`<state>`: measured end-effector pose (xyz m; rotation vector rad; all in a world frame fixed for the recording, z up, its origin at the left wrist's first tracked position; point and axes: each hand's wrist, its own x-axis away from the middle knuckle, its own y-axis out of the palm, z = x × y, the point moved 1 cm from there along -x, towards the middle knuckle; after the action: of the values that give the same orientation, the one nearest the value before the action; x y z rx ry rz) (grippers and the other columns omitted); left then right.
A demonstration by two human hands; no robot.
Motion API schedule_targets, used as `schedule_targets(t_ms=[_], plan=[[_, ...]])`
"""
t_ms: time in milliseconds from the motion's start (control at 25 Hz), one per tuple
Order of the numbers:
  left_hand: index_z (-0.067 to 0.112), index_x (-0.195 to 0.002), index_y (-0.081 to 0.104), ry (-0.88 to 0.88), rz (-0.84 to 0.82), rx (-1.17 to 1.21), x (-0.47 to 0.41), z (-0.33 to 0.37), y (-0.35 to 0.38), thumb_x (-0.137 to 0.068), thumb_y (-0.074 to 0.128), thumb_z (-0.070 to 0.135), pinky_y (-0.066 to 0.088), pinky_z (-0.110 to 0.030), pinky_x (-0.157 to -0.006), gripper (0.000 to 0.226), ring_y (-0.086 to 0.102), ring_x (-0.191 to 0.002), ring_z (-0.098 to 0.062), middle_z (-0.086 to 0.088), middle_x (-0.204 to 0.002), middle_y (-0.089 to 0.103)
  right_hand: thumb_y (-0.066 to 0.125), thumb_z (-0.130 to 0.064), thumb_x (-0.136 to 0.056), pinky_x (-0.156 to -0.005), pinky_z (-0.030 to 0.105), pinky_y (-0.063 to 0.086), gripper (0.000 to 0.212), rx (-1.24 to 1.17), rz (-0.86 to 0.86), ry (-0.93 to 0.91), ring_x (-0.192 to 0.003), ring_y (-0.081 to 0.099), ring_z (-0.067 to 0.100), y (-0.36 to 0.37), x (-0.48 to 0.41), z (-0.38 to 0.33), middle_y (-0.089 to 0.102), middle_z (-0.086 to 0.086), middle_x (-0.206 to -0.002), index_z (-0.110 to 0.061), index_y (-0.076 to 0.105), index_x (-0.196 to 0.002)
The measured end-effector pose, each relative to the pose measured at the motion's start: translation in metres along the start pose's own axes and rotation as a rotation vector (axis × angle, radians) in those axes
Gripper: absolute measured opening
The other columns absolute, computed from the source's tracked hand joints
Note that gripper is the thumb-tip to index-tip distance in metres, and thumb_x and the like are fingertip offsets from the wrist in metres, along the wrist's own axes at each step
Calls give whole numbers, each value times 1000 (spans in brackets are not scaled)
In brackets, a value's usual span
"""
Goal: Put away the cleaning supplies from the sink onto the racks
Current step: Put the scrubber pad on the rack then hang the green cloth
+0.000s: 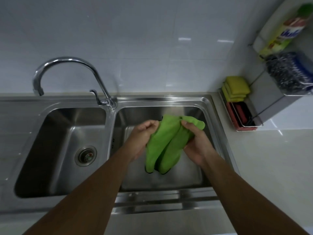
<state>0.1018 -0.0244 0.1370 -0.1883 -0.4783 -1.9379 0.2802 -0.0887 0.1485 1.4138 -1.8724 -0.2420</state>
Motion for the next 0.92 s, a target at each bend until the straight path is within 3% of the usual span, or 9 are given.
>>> schedule_targets(t_ms=[160, 280, 360, 440, 560, 640, 800, 920], plan=[[11, -88, 65, 40, 142, 188, -6, 12, 2, -100, 50, 13, 48, -34, -82, 20, 61, -83, -18, -6, -85, 68, 70, -26, -85, -86, 42, 57, 31, -93, 133, -62, -107, 70, 32, -13, 7, -30, 74, 16, -113, -6, 73, -109], [2, -108, 65, -118, 68, 331, -8, 7, -5, -97, 41, 22, 50, -34, -79, 33, 61, -96, -29, -12, -100, 73, 61, -35, -93, -99, 49, 52, 30, -133, 140, -44, -116, 66, 36, -18, 10, -50, 69, 20, -123, -12, 76, -104], [-3, -124, 62, -323, -64, 55, -8, -2, -1, -92, 34, 46, 41, -35, -77, 64, 56, -98, -32, -20, -115, 72, 54, -25, -95, -106, 53, 44, 29, -65, 90, -43, -112, 64, 36, -17, 10, -59, 70, 19, -118, -22, 82, -86], [6, -131, 63, -474, -220, -236, -7, -5, 13, -90, 21, 72, 32, -39, -87, 88, 62, -98, -24, -19, -124, 69, 50, -16, -91, -101, 52, 46, 36, 1, -4, -32, -99, 67, 32, -10, 12, -64, 74, 14, -102, -21, 83, -78], [21, -137, 59, -390, -299, -66, -11, 16, 45, -89, 14, 79, 36, -39, -104, 88, 67, -114, -17, -5, -131, 68, 51, -12, -72, -88, 44, 55, 34, 57, -193, 15, -91, 72, 31, -2, 13, -67, 75, 16, -99, -9, 80, -90], [21, -138, 58, -292, -298, 40, -19, 34, 55, -90, 20, 76, 43, -39, -106, 83, 62, -124, -21, -4, -133, 67, 56, -9, -60, -84, 43, 57, 40, 101, -261, 43, -90, 72, 31, -7, 10, -68, 74, 16, -99, -7, 79, -93], [5, -131, 61, -156, -226, 137, -32, 59, 59, -92, 53, 51, 49, -40, -103, 61, 64, -120, -27, -15, -129, 68, 67, -15, -43, -75, 40, 61, 64, 342, -266, 44, -88, 74, 27, -22, 7, -65, 76, 12, -97, -6, 69, -106], [2, -126, 63, -60, -129, 72, -38, 64, 61, -94, 63, 22, 56, -39, -95, 37, 68, -112, -30, -17, -121, 71, 72, -17, -51, -82, 40, 59, 52, 441, -275, -20, -95, 73, 29, -27, 3, -61, 76, 13, -100, -8, 73, -102]])
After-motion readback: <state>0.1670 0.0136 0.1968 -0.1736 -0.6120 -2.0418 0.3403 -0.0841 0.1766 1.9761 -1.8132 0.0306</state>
